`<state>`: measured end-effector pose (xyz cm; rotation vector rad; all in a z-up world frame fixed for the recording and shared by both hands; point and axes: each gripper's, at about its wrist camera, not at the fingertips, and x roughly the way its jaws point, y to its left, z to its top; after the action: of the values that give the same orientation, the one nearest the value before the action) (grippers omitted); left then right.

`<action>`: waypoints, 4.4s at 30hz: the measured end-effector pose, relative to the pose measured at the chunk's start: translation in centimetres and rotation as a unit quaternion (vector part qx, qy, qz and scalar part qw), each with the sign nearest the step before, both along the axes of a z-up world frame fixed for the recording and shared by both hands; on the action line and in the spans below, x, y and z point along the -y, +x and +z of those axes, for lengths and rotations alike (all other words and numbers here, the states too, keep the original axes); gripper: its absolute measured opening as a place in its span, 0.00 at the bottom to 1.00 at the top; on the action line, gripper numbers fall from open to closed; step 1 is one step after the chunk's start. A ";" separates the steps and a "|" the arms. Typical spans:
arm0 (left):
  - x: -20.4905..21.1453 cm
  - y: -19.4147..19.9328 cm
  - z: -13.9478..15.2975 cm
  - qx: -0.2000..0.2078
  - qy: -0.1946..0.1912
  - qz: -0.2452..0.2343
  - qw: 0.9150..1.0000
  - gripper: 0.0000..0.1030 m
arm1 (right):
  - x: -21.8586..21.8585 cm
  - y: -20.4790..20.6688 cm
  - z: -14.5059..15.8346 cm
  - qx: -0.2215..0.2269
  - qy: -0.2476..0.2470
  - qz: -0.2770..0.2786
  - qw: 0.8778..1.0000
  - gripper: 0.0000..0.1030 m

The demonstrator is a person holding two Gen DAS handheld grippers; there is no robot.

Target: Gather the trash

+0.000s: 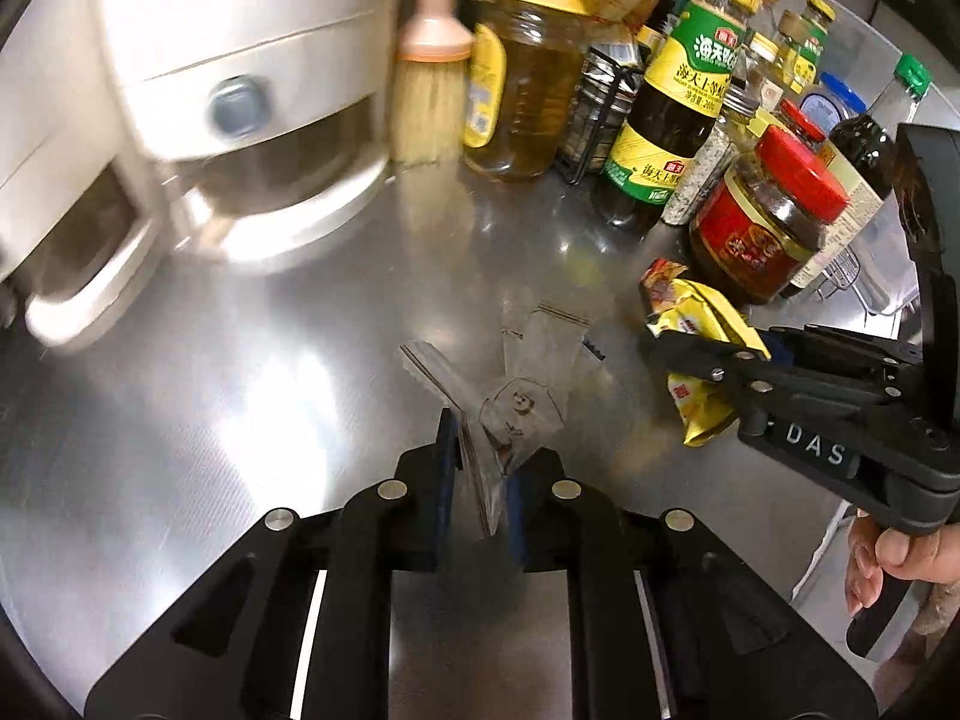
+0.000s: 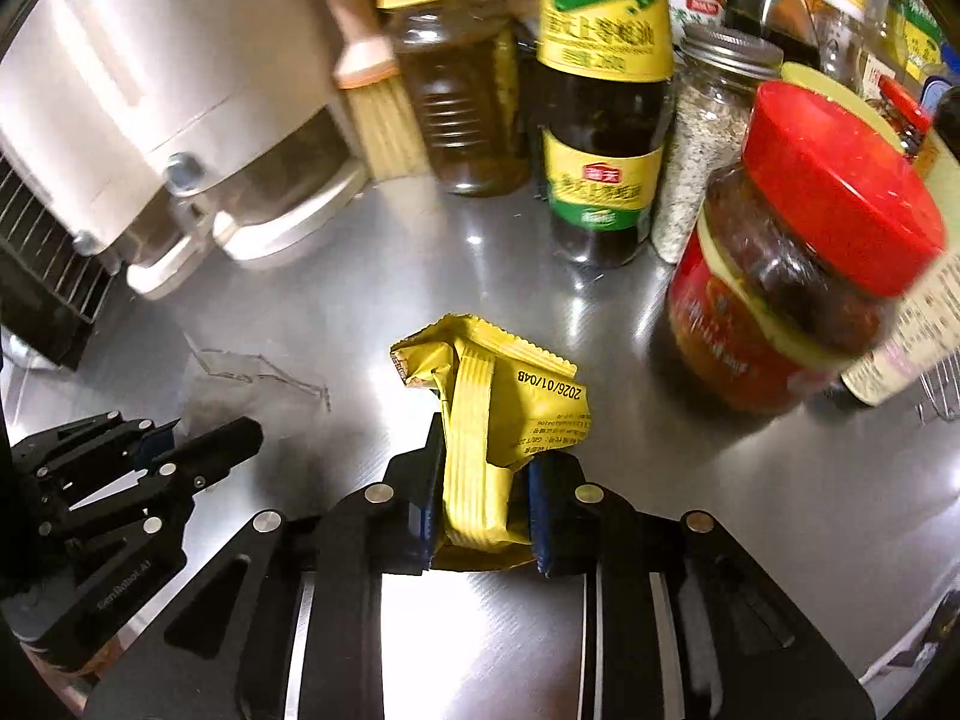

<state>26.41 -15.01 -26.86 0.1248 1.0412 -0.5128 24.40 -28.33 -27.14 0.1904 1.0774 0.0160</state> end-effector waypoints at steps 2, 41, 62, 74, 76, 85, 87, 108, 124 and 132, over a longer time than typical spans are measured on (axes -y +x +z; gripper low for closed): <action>-1.3 -1.7 0.7 0.004 -0.002 0.014 1.000 0.13 | -0.4 -1.2 0.5 0.004 0.000 0.005 1.000 0.24; -13.2 -27.0 -6.2 -0.053 0.013 0.109 0.993 0.13 | -7.9 -24.5 -6.4 -0.056 0.067 0.053 0.995 0.24; -12.2 -23.3 -20.7 -0.116 0.031 0.118 0.986 0.13 | -8.1 -21.0 -20.8 -0.123 0.067 0.023 0.990 0.27; -11.9 -21.9 -24.9 -0.155 0.048 0.112 0.980 0.15 | -8.6 -18.6 -24.2 -0.161 0.070 0.016 0.984 0.30; -12.0 -21.7 -25.1 -0.159 0.049 0.112 0.980 0.17 | -8.8 -18.3 -24.2 -0.167 0.072 0.014 0.983 0.33; -11.6 -20.7 -25.2 -0.166 0.046 0.118 0.978 0.26 | -8.6 -17.6 -24.2 -0.167 0.071 0.000 0.983 0.48; -11.7 -20.4 -24.8 -0.162 0.044 0.119 0.979 0.36 | -8.4 -17.2 -23.8 -0.165 0.072 -0.005 0.984 0.53; -12.8 -20.6 -10.3 -0.043 0.041 0.114 0.992 0.92 | -6.4 -20.2 -9.5 -0.069 0.060 -0.005 0.996 0.97; -15.2 -22.6 8.8 0.090 0.051 0.168 0.980 0.92 | -4.9 -21.7 8.5 0.095 0.005 0.006 0.995 0.97; -16.3 -24.2 16.1 0.148 0.036 0.173 0.973 0.92 | -4.5 -22.8 15.9 0.158 -0.025 -0.011 0.987 0.97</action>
<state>2.23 1.30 -10.73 0.0786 0.7671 -0.1322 1.59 -23.80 -11.21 0.1499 0.7574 -0.0011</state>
